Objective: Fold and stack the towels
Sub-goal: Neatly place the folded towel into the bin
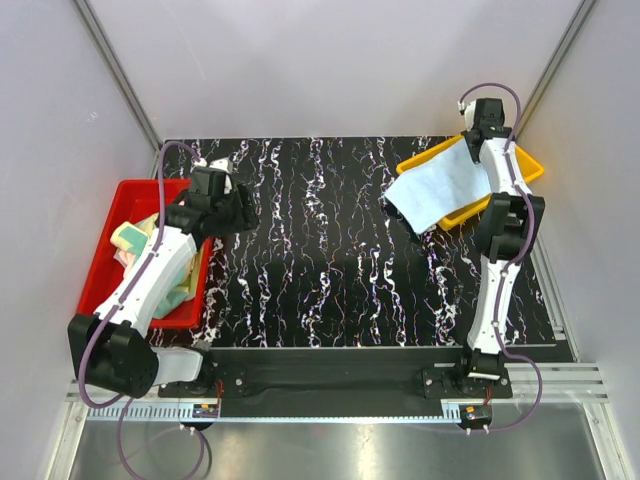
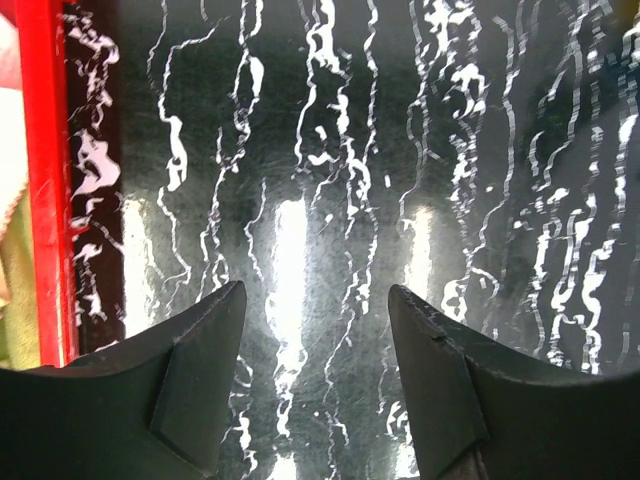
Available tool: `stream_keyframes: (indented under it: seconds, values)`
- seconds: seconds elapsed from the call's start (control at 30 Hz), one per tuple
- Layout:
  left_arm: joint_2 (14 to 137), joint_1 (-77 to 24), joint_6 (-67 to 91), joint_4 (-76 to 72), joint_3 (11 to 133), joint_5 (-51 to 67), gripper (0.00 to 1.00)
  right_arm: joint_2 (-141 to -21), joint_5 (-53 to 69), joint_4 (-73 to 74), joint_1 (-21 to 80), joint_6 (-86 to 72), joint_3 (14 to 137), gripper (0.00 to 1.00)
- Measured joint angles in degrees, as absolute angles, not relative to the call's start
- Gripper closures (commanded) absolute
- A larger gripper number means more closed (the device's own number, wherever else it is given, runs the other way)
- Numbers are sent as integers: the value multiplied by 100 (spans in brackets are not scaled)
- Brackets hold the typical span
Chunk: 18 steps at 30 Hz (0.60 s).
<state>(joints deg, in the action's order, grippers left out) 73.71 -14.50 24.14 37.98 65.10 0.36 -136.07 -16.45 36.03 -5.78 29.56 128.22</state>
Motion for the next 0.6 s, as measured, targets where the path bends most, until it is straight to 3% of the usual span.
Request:
stream_keyframes:
  seconds: [0.3, 0.6]
  values:
    - [7334, -1286, 2443, 3503, 6316, 757, 33, -14789, -1653, 3319, -709, 3420, 14234, 100]
    - [7363, -1197, 2471, 3428, 6313, 1304, 33, -14936, -1664, 2714, -882, 3758, 14309, 100]
